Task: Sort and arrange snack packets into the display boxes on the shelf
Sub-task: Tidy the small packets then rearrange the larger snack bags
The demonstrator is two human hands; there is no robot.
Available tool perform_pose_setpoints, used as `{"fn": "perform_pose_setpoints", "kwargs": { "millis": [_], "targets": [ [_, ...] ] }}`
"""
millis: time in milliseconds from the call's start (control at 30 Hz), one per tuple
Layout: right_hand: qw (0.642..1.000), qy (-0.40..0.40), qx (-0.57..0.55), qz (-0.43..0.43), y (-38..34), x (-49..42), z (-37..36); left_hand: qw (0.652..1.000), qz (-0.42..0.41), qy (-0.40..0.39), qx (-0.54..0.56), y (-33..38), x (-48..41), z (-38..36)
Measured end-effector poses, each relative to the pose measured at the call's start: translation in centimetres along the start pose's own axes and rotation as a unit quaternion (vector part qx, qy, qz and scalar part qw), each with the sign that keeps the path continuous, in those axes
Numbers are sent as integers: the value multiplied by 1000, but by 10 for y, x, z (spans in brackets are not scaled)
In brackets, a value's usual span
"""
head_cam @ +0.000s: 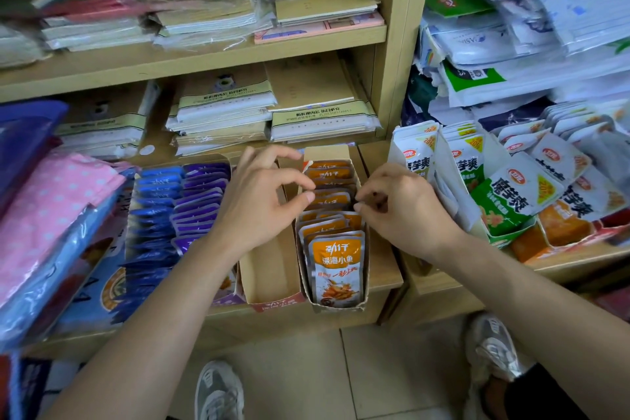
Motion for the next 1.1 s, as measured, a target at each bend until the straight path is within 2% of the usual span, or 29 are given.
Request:
{"fn": "perform_pose_setpoints", "kwargs": {
  "millis": [100, 167, 200, 567, 667, 733, 867, 1000, 1100],
  "targets": [
    [998, -44, 34, 5, -1, 2, 1, 996, 4, -76, 42, -2, 20, 4],
    [998, -59, 35, 0, -2, 1, -2, 990, 16, -138, 27, -1, 32, -1],
    [998, -65, 27, -3, -2, -1, -3, 989, 16, -144, 9, -1, 35, -4],
    [994, -79, -80, -14, -10, -12, -11, 995, 2, -80, 66, 6, 25, -16],
    [989, -75, -124, -16, -10, -2, -1, 992, 18, -88, 93, -2, 25, -11],
    [984, -110, -141, -3, -11, 7, 1, 989, 19, -101, 110, -4, 30, -5],
    [980, -174, -99, 19, -10, 20, -1, 973, 10, -174, 152, 3, 43, -7],
    [986, -118, -112, 33, -13, 22, -7, 976, 13, -126, 177, 12, 46, -14],
    [986, -72, -152, -2, -16, 27, -12, 982, 28, -90, 165, 14, 49, -15]
  ]
}}
Point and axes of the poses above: each hand's wrist, its own x-axis away from the middle knuckle, its own z-axis out of the back of the hand, y = z × x, the point moved 4 cm from there along -x, towards the middle knuckle, and after that the axes turned 10 degrees about -y, right-handed, at the moved point
